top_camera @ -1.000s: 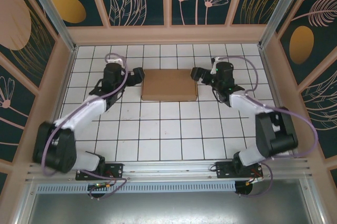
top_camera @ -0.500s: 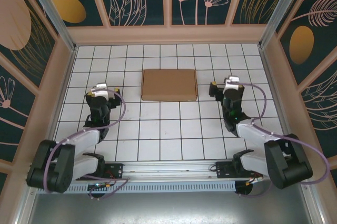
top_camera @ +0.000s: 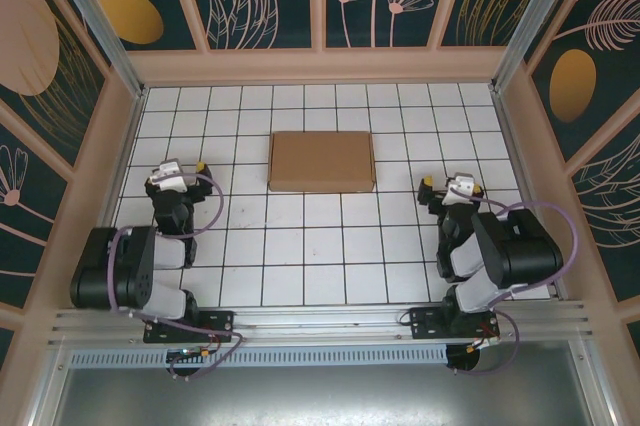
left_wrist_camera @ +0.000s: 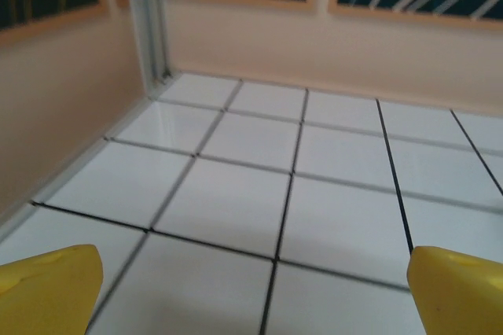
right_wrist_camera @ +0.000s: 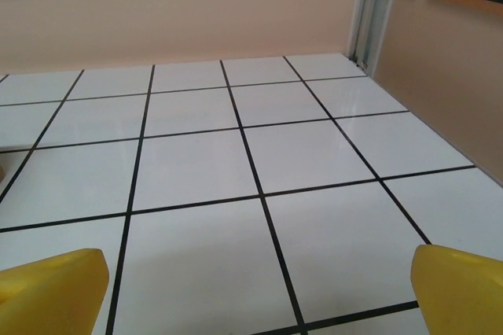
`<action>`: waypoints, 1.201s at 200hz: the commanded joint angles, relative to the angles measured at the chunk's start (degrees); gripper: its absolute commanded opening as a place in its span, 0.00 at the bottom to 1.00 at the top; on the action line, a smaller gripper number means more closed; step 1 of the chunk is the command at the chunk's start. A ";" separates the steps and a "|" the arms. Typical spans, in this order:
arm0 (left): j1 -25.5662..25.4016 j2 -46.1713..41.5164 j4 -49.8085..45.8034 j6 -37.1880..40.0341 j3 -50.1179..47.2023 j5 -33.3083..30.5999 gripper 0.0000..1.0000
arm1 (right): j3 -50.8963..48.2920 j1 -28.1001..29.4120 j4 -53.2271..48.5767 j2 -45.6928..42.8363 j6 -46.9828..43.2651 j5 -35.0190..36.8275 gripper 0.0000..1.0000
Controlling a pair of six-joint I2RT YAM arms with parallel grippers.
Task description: Fold the paper box
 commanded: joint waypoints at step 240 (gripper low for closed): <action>0.35 1.10 1.98 1.87 3.03 8.98 0.99 | 10.75 -7.39 -9.94 -0.79 5.35 -12.64 0.99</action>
